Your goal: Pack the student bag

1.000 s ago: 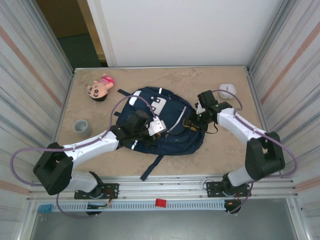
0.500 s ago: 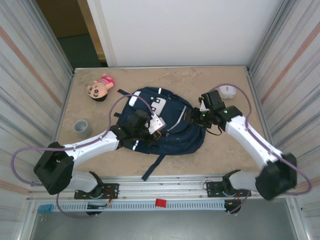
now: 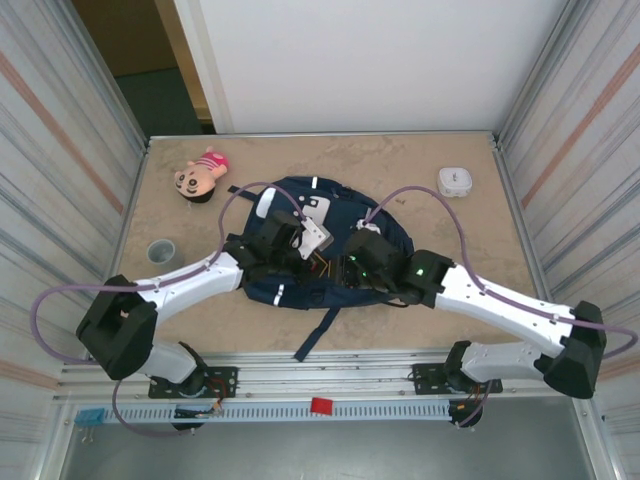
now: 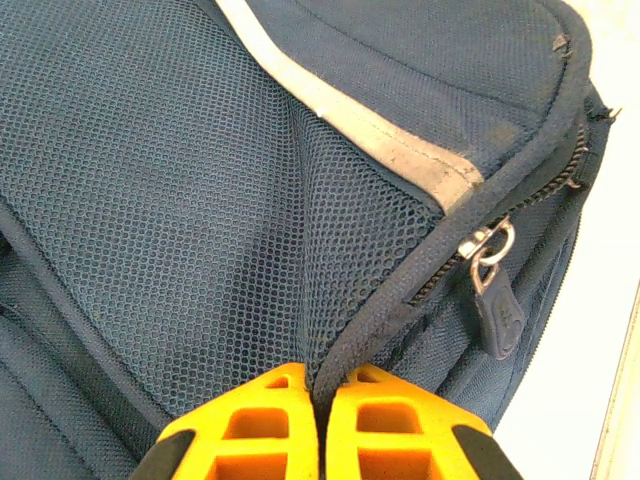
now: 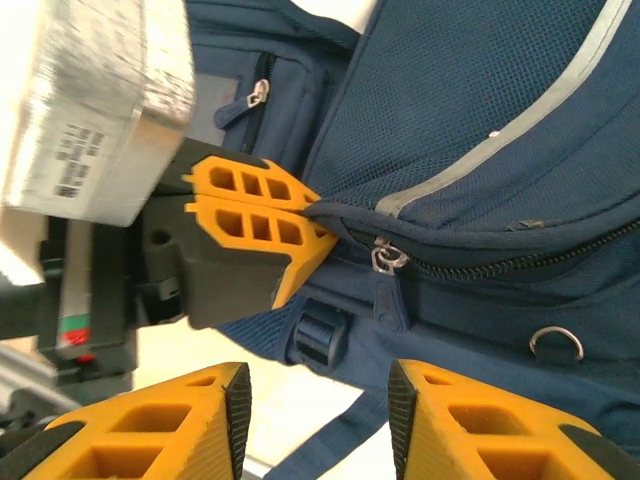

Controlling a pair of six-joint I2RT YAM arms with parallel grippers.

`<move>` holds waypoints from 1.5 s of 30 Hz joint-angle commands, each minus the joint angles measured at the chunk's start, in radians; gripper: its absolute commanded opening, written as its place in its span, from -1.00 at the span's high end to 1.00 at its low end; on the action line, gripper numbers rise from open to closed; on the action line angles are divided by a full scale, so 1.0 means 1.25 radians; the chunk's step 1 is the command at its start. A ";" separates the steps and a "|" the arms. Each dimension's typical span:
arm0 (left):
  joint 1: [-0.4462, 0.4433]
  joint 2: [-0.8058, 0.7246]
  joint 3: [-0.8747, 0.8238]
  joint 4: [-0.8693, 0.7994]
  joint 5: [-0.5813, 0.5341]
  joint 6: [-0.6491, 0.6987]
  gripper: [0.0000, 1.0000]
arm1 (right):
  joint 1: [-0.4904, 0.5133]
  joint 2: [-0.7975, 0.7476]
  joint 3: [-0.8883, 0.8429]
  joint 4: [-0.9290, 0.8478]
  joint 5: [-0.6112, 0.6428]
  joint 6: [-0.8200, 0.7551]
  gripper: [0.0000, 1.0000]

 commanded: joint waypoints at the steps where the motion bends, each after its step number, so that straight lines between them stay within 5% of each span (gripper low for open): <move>1: 0.008 -0.005 0.042 0.024 0.060 -0.040 1.00 | 0.004 0.041 -0.012 0.031 0.089 0.018 0.14; 12: 0.013 0.008 0.063 0.027 0.095 -0.051 1.00 | -0.004 0.191 0.027 0.049 0.184 -0.056 0.13; 24: 0.020 0.000 0.067 0.002 0.079 -0.029 1.00 | -0.007 0.227 0.082 -0.133 0.313 -0.014 0.55; 37: 0.024 -0.009 0.057 -0.052 0.027 0.032 1.00 | -0.113 0.142 0.036 -0.128 0.234 -0.118 0.96; 45: 0.038 -0.028 0.030 -0.079 -0.002 0.071 1.00 | -0.284 0.009 -0.057 -0.040 0.034 -0.247 1.00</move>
